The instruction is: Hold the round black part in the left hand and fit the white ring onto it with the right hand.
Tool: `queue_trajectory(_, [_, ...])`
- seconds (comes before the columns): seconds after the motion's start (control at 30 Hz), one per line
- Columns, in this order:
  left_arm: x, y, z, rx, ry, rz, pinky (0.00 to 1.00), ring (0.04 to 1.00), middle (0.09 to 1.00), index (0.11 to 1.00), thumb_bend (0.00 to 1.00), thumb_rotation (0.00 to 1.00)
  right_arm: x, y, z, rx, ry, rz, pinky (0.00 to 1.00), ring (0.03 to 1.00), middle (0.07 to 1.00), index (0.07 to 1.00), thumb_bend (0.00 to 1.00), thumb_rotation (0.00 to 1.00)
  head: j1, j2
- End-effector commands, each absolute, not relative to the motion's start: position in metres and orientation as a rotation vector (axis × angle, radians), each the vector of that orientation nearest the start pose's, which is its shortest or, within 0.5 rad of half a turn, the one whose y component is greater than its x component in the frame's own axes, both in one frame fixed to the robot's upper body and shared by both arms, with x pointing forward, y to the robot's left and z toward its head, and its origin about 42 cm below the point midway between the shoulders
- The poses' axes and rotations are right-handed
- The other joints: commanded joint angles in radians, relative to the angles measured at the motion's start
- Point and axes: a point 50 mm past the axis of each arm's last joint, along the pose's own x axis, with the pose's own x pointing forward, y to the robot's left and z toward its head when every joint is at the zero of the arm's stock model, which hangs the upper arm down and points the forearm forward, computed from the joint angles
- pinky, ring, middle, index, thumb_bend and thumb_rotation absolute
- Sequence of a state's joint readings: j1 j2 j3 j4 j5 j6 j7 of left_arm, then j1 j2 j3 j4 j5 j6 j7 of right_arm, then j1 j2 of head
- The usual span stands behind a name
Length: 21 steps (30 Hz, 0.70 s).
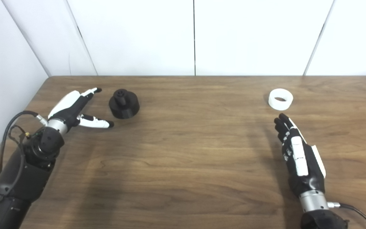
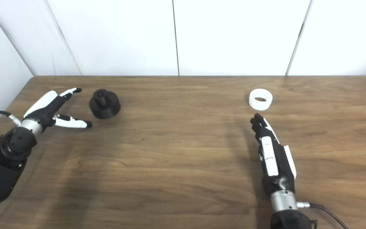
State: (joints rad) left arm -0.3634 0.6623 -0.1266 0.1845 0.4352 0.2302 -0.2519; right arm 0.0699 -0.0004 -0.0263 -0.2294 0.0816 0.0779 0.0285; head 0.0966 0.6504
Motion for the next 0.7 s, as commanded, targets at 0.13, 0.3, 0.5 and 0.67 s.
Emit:
queue_trajectory(0.13, [0.407,0.409,0.244,1.186,0.094,-0.064,0.94,1.000,0.989,0.909,0.96,0.30,0.244,-0.225,0.129,0.072,-0.094,-0.013,1.00,0.951,0.911,0.920,0.53,0.91,0.004,-0.003])
queue_trajectory(0.3, [0.408,0.410,0.243,1.183,0.096,-0.063,0.93,1.000,0.987,0.879,0.95,0.28,0.243,-0.225,0.129,0.075,-0.097,-0.015,1.00,0.944,0.906,0.918,0.54,0.90,0.005,-0.005])
queue_trajectory(0.5, [0.413,0.412,0.243,1.195,0.100,-0.061,0.91,1.000,0.979,0.866,0.92,0.28,0.243,-0.226,0.128,0.073,-0.100,-0.015,1.00,0.940,0.906,0.917,0.54,0.90,0.005,-0.007])
queue_trajectory(0.67, [0.419,0.413,0.246,1.213,0.105,-0.057,0.89,1.000,0.977,0.870,0.94,0.31,0.242,-0.226,0.127,0.069,-0.096,-0.010,1.00,0.950,0.911,0.923,0.54,0.91,0.005,-0.010])
